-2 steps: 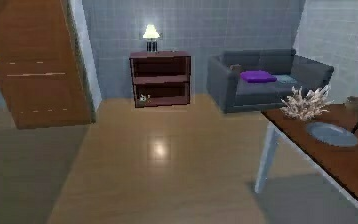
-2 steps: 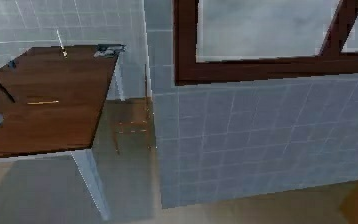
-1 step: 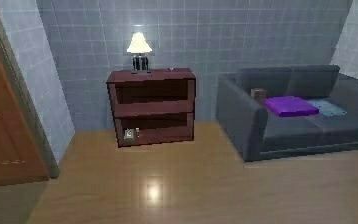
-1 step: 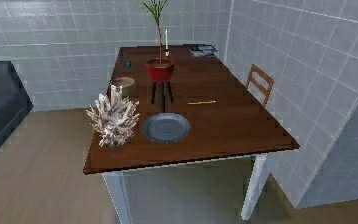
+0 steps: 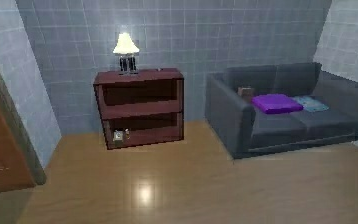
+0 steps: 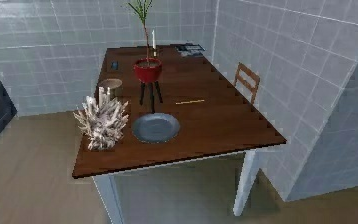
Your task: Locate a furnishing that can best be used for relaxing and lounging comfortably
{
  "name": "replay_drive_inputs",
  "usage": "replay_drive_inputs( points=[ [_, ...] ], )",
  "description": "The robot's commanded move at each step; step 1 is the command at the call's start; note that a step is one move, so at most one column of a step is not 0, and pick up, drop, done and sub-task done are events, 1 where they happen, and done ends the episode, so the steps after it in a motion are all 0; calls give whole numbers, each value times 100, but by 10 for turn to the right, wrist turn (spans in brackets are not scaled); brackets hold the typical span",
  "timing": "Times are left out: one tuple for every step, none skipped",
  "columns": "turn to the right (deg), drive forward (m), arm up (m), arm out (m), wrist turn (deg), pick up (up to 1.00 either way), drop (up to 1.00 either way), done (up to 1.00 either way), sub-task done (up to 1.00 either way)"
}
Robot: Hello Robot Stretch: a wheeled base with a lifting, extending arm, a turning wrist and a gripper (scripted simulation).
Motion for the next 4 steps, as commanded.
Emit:
replay_drive_inputs(
  points=[
    [0, 50, 0, 0, 0, 0, 0, 0, 0],
    [300, 0, 0, 0, 0, 0, 0, 0, 0],
    [0, 35, 0, 0, 0, 0, 0, 0, 0],
    [0, 0, 0, 0, 0, 0, 0, 100, 0]
  ],
)
